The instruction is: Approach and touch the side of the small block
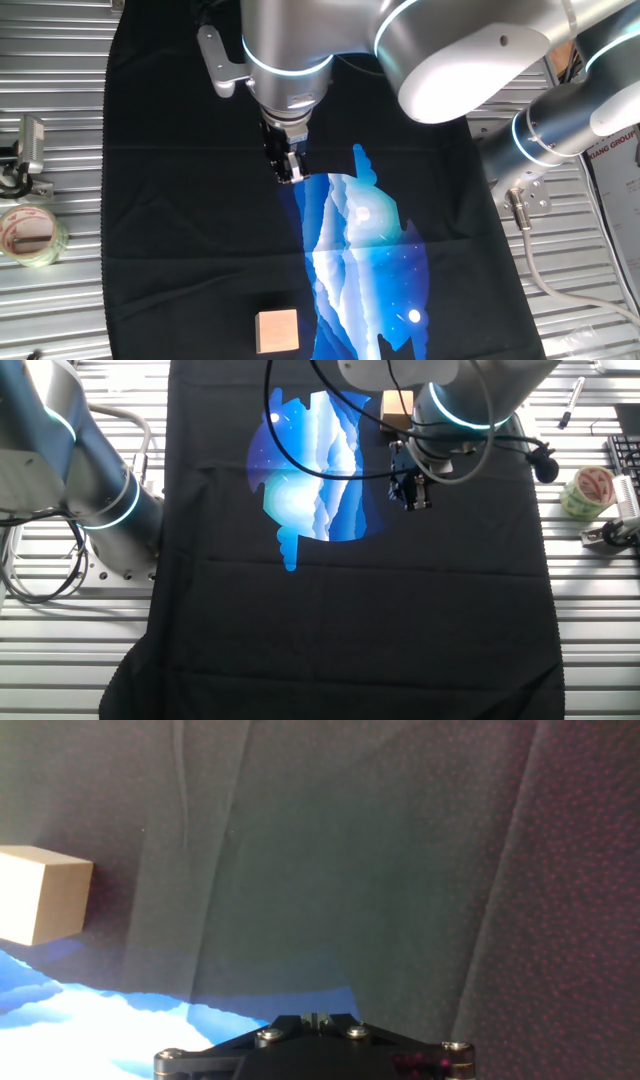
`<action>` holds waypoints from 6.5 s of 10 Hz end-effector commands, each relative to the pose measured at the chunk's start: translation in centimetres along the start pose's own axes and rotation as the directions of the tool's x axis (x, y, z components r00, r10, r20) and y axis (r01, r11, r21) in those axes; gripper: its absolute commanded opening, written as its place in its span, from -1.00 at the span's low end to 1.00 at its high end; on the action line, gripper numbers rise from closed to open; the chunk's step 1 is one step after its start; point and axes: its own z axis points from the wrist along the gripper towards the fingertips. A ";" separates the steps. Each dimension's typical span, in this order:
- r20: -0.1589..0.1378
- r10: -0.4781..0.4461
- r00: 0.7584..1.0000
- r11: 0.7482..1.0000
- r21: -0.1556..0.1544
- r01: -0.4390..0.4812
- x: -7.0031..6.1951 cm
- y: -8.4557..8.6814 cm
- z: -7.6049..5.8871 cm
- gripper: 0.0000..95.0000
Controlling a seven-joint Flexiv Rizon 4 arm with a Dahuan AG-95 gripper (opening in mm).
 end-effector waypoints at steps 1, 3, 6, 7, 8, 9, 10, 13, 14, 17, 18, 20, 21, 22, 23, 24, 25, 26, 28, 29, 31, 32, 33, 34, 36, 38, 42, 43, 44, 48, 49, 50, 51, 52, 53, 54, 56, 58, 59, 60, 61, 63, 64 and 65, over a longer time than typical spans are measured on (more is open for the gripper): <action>0.011 0.032 0.999 0.999 0.022 -0.032 0.0 0.0 0.0 -1.00; 0.068 0.083 0.994 0.996 0.037 -0.086 0.0 0.0 0.0 -1.00; 0.144 0.159 0.977 0.985 0.042 -0.167 0.0 0.0 0.0 -1.00; 0.142 0.214 0.967 0.975 0.035 -0.221 0.0 0.0 0.0 -1.00; 0.138 0.229 0.964 0.971 0.038 -0.236 0.0 0.0 0.0 -1.00; 0.139 0.251 0.958 0.966 0.032 -0.257 0.0 0.0 0.0 -1.00; 0.139 0.255 0.957 0.965 0.030 -0.262 0.0 0.0 0.0 -1.00; 0.137 0.257 0.957 0.965 0.023 -0.262 0.0 0.0 0.0 -1.00; 0.138 0.256 0.957 0.965 0.023 -0.262 0.0 0.0 0.0 -1.00; 0.136 0.257 0.957 0.965 0.017 -0.262 0.0 0.0 0.0 -1.00; 0.136 0.257 0.957 0.965 0.015 -0.261 0.0 0.0 0.0 -1.00; 0.135 0.257 0.957 0.965 0.014 -0.262 0.0 0.0 0.0 -1.00; 0.135 0.257 0.957 0.965 0.014 -0.262 0.0 0.0 0.0 -1.00; 0.133 0.261 0.956 0.964 0.013 -0.265 0.0 0.0 0.0 -1.00; 0.129 0.261 0.957 0.964 0.011 -0.265 0.0 0.0 0.0 -1.00; 0.127 0.263 0.957 0.964 0.011 -0.266 0.1 -0.1 0.0 -1.00; 0.129 0.260 0.957 0.964 0.010 -0.264 0.3 -0.1 0.2 -1.00; 0.131 0.256 0.958 0.966 0.009 -0.259 0.4 -0.2 0.6 -1.00; 0.137 0.253 0.958 0.966 0.009 -0.257 0.0 -0.1 1.4 -1.00; 0.135 0.258 0.957 0.965 0.009 -0.261 -0.3 0.1 1.6 -1.00; 0.131 0.260 0.957 0.964 0.020 -0.265 -0.9 0.4 2.2 -1.00; 0.134 0.262 0.956 0.963 0.027 -0.267 -1.0 0.5 2.4 -1.00; 0.156 0.256 0.954 0.962 0.054 -0.267 -1.1 0.9 2.9 -1.00; 0.165 0.259 0.952 0.960 0.061 -0.272 -1.2 1.2 3.1 -1.00; 0.166 0.267 0.949 0.958 0.065 -0.281 -1.4 1.6 3.1 -1.00; 0.169 0.275 0.946 0.955 0.068 -0.290 -1.8 2.4 3.3 -1.00; 0.174 0.303 0.937 0.946 0.066 -0.319 -2.7 4.0 3.7 -1.00; 0.173 0.300 0.938 0.947 0.063 -0.314 -2.8 4.3 3.7 -1.00; 0.171 0.299 0.939 0.948 0.058 -0.313 -2.8 4.4 3.8 -1.00; 0.164 0.272 0.948 0.957 0.055 -0.284 -3.4 6.0 4.2 -1.00; 0.164 0.264 0.950 0.959 0.057 -0.276 -3.5 6.3 4.3 -1.00; 0.165 0.258 0.952 0.961 0.057 -0.270 -3.6 6.7 4.5 -1.00; 0.166 0.259 0.951 0.961 0.057 -0.272 -3.7 7.0 4.6 -1.00; 0.166 0.256 0.952 0.961 0.059 -0.269 -3.7 7.2 4.6 -1.00; 0.167 0.253 0.953 0.962 0.059 -0.265 -3.8 7.6 4.8 -1.00; 0.167 0.254 0.953 0.962 0.060 -0.267 -3.9 8.0 4.9 -1.00; 0.172 0.263 0.949 0.958 0.071 -0.278 -4.2 8.8 5.4 -1.00; 0.177 0.273 0.946 0.953 0.084 -0.291 -4.5 9.6 5.9 -1.00; 0.181 0.278 0.943 0.950 0.093 -0.297 -4.6 9.9 6.2 -1.00; 0.186 0.284 0.941 0.946 0.103 -0.306 -4.7 10.2 6.4 -1.00; 0.190 0.285 0.939 0.943 0.117 -0.310 -4.7 10.4 6.6 -1.00; 0.196 0.284 0.939 0.944 0.114 -0.309 -4.7 10.8 6.5 -1.00; 0.195 0.284 0.939 0.945 0.110 -0.309 -4.7 11.0 6.5 -1.00; 0.194 0.283 0.939 0.946 0.107 -0.307 -4.7 11.1 6.4 -1.00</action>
